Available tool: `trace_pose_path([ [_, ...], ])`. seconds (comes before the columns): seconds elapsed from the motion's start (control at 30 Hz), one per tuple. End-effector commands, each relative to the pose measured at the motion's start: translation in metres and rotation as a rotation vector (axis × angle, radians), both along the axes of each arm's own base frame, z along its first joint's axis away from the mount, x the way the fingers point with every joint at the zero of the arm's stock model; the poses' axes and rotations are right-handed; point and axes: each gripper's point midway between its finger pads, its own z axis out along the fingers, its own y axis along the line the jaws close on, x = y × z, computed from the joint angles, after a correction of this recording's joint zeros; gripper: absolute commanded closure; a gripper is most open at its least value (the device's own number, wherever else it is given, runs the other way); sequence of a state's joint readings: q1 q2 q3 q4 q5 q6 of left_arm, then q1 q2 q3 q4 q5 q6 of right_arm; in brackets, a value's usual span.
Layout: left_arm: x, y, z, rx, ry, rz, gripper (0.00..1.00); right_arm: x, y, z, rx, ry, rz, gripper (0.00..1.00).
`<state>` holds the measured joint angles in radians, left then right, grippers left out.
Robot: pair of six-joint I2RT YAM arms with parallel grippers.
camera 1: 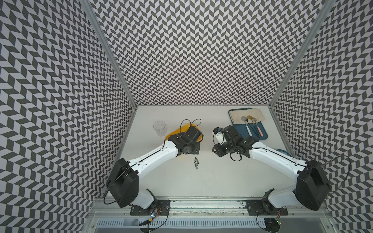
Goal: Put the bit on the desktop into the storage box
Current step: Pick up the screwdriver bit from the center of the board, then place the screwdriver bit in the storage box.
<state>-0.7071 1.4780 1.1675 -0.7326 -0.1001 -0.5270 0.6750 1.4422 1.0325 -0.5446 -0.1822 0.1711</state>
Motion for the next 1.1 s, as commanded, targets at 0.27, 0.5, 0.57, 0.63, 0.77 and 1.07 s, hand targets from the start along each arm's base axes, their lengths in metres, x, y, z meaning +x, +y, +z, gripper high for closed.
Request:
trace_pose_path([
  [0.27,0.06,0.052,-0.023,0.048,0.049,0.062,1.0,-0.012,0.02,0.011,0.04,-0.042,0.058,0.63],
  [0.5,0.086,0.052,-0.05,0.058,0.083,0.059,1.0,-0.02,0.026,0.003,0.032,-0.027,0.082,0.62],
  [0.57,0.092,0.052,-0.055,0.056,0.088,0.058,1.0,-0.022,0.028,0.001,0.029,-0.022,0.092,0.63],
  [0.63,0.097,0.052,-0.06,0.058,0.097,0.056,1.0,-0.025,0.03,-0.003,0.018,-0.012,0.103,0.62],
  [0.77,0.107,0.052,-0.07,0.059,0.111,0.054,1.0,-0.03,0.034,-0.011,-0.007,-0.006,0.121,0.63],
  [1.07,0.122,0.055,-0.091,0.065,0.136,0.058,1.0,-0.038,0.038,-0.018,-0.025,0.002,0.137,0.62],
])
